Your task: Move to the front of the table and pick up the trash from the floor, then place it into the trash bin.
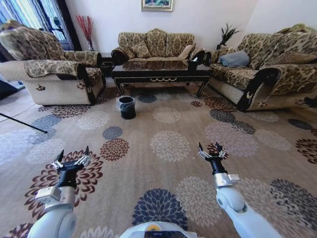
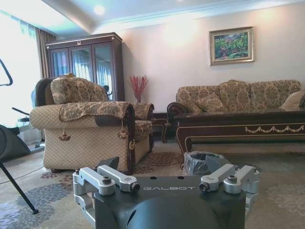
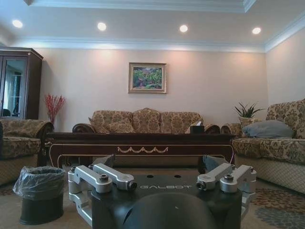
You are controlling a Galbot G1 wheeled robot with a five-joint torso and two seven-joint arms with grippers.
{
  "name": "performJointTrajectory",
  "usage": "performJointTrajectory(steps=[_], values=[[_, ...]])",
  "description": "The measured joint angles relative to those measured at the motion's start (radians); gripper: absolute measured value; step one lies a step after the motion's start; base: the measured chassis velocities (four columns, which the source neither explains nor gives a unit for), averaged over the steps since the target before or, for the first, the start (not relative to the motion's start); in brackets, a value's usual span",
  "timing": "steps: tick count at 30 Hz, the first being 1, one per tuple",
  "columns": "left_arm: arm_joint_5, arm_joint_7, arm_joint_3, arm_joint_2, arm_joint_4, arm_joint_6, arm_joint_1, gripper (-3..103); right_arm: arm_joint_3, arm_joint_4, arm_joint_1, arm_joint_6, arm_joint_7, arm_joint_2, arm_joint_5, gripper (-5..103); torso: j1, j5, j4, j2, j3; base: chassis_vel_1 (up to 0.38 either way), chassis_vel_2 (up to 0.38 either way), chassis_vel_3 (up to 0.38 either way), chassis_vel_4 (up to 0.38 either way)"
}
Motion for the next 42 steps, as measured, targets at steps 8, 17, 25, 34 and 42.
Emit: performJointTrajectory(steps=[8,17,25,34,42], values=[[0.0,0.001,0.0,0.008,0.007,0.0,-0.005,100,-0.003,-0.013,0.009,0.0,0.005,-0.002,0.005,100,0.0,0.0002,0.0,0.0,0.0,0.0,0.0,0.0,0.0],[-0.003,0.001,0.003,0.019,0.018,0.0,-0.012,100,-0.013,-0.008,0.015,-0.008,0.016,-0.001,-0.01,100,0.0,0.0002,0.0,0.0,0.0,0.0,0.0,0.0,0.0],[-0.004,0.001,0.005,0.024,0.028,0.0,-0.018,100,-0.015,-0.025,0.02,-0.006,0.009,-0.002,-0.012,100,0.0,0.0002,-0.0001,0.0,0.0,0.0,0.0,0.0,0.0],[-0.004,0.002,0.006,0.027,0.036,0.0,-0.024,100,-0.031,-0.033,0.038,-0.014,0.037,0.0,-0.011,100,0.0,0.0002,0.0,0.0,0.0,-0.084,0.085,0.087,-0.093],[-0.003,0.002,0.011,0.022,0.044,0.0,-0.032,100,-0.033,-0.038,0.044,0.001,0.021,-0.001,-0.005,100,0.0,0.0002,0.0,0.0,0.0,-0.049,0.057,0.052,-0.046]])
